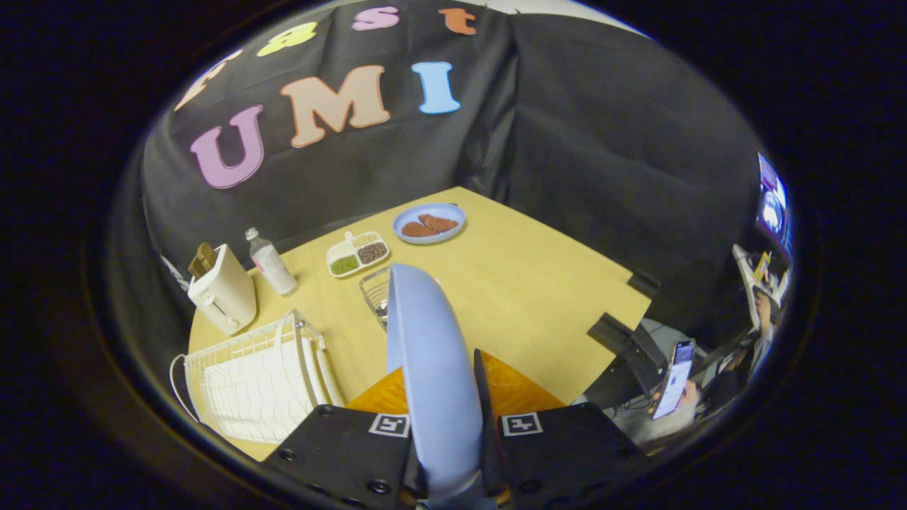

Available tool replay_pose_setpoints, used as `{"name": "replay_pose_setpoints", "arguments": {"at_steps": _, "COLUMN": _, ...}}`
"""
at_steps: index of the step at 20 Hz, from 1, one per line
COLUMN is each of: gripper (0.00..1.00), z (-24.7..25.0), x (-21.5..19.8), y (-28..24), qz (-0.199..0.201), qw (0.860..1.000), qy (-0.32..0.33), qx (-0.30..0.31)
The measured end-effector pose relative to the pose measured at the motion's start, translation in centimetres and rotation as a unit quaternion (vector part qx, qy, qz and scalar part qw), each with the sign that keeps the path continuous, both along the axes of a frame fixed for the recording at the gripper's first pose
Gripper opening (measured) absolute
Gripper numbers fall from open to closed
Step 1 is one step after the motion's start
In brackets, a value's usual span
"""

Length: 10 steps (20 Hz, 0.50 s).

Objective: Take the plate from the dish rack, then take the spoon from the basket and place it into the plate.

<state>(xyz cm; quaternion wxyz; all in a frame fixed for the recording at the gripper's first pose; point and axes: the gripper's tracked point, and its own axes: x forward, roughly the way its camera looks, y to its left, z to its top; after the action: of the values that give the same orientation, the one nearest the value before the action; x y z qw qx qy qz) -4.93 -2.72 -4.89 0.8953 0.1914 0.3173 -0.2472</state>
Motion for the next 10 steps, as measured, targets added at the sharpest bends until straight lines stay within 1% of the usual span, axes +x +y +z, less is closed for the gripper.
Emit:
{"name": "replay_pose_setpoints", "arguments": {"at_steps": 4, "gripper": 0.32, "z": -5.3, "x": -1.0, "y": -1.7, "qz": -0.028, "qw": 0.997, "qy": 0.032, "qx": 0.063}}
{"name": "replay_pose_setpoints", "arguments": {"at_steps": 6, "gripper": 0.32, "z": -6.7, "x": -0.6, "y": -1.9, "qz": -0.036, "qw": 0.995, "qy": 0.025, "qx": 0.09}}
{"name": "replay_pose_setpoints", "arguments": {"at_steps": 10, "gripper": 0.33, "z": -7.9, "x": 0.8, "y": -1.1, "qz": -0.035, "qw": 0.989, "qy": -0.009, "qx": 0.142}}
